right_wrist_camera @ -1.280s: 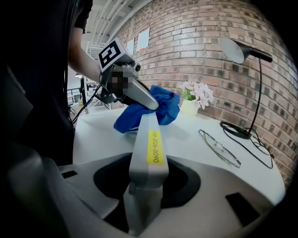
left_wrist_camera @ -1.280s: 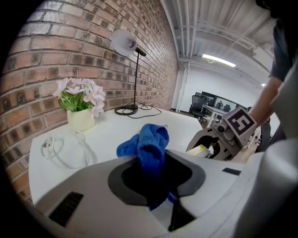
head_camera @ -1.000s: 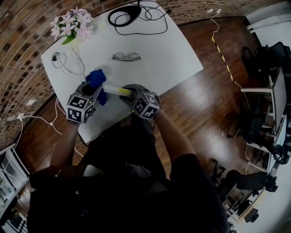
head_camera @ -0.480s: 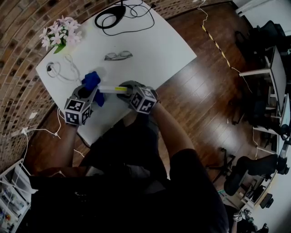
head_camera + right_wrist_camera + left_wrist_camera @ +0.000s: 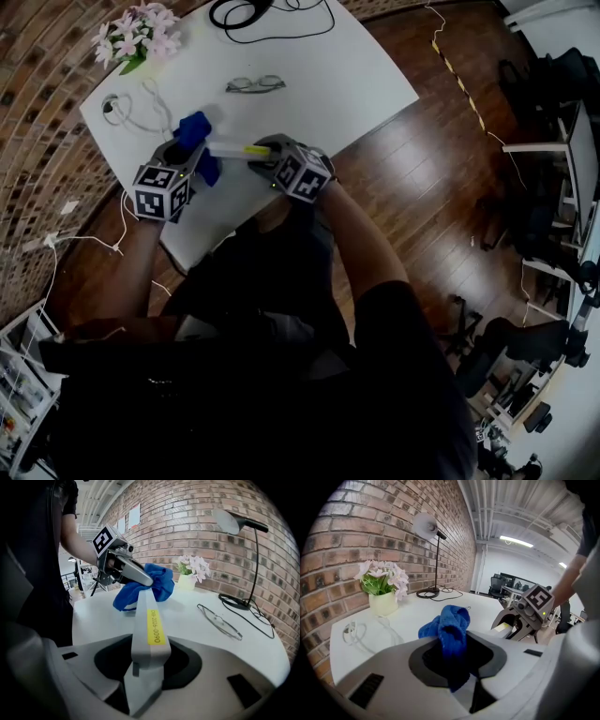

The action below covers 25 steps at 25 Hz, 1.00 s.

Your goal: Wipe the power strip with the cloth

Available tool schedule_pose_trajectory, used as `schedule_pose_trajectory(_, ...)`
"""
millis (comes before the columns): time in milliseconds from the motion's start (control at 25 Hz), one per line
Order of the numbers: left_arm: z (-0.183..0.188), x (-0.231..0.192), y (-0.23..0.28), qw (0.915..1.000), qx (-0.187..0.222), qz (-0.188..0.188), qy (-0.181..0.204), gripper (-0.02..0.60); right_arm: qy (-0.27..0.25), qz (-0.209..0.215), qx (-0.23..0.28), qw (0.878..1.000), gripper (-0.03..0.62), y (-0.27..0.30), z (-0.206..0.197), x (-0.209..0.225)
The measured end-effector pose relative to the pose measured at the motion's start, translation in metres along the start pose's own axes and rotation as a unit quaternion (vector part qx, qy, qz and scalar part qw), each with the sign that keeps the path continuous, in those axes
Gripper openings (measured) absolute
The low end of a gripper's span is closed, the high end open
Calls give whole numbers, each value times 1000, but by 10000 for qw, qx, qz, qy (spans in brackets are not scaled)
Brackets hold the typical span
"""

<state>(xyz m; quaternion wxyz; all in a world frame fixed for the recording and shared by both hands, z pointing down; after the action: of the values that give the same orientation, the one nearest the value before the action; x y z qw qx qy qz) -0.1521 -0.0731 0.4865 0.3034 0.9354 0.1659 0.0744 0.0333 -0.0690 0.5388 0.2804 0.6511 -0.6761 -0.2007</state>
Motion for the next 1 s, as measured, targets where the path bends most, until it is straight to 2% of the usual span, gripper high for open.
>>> schedule_pose_trajectory(200,0,-5,1,10000,-53,13,-29,107,35,-50,-19,10000,169,2,2,0)
schedule_pose_trajectory(520,0,-20,5,9986,-165,151,-486,107,42,-85,2,10000,169,3,1,-1)
schedule_pose_trajectory(1000,-2,-27,4,9968,-52,570,-566,107,-14,-121,18,9999,170,0,2,-3)
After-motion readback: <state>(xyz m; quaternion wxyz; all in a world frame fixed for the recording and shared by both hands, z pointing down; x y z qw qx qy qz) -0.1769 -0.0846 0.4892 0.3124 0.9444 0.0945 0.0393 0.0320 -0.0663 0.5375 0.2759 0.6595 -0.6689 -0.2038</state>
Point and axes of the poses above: the fingertips, and each gripper's own axes: y forward along the fingers, x to its right, z out of its top, the point moved 7 cm from there along -y, backward along the fingers, and after that the axes turned 14 degrees about z, right-handed, at the moved point
